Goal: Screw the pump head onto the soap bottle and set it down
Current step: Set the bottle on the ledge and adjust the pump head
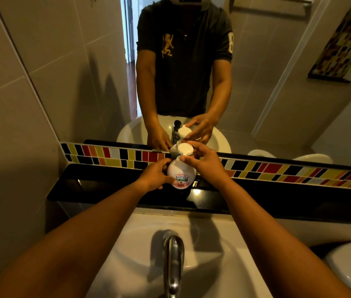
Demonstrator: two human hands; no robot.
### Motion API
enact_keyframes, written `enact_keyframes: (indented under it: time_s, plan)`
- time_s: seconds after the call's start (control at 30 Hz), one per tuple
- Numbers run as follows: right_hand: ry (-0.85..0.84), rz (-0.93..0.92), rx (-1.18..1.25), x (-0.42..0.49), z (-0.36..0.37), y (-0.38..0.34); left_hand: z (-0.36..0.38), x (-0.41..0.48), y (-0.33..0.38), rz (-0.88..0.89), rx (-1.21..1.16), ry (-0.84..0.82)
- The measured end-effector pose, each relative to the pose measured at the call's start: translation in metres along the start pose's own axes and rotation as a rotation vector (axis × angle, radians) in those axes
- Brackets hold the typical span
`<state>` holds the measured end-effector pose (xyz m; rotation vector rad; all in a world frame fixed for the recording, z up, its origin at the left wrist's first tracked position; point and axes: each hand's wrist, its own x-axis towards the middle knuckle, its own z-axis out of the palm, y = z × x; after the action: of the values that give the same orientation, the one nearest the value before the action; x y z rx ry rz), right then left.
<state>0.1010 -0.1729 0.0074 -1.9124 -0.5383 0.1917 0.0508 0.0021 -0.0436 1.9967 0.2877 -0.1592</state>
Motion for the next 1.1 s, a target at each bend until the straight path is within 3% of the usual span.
enact_keyframes:
  time_s: [0.73,0.93,1.1]
  plan:
    - [-0.032,0.044,0.066,-0.007,-0.005,-0.006,-0.001,-0.003,0.008,-0.006,0.07,0.003]
    - [0.117,0.063,0.091,-0.02,0.0,0.005,0.001,-0.009,0.003,-0.005,-0.056,0.036]
    - [0.21,0.192,0.151,-0.045,0.007,0.045,0.007,-0.018,-0.019,-0.002,-0.135,0.153]
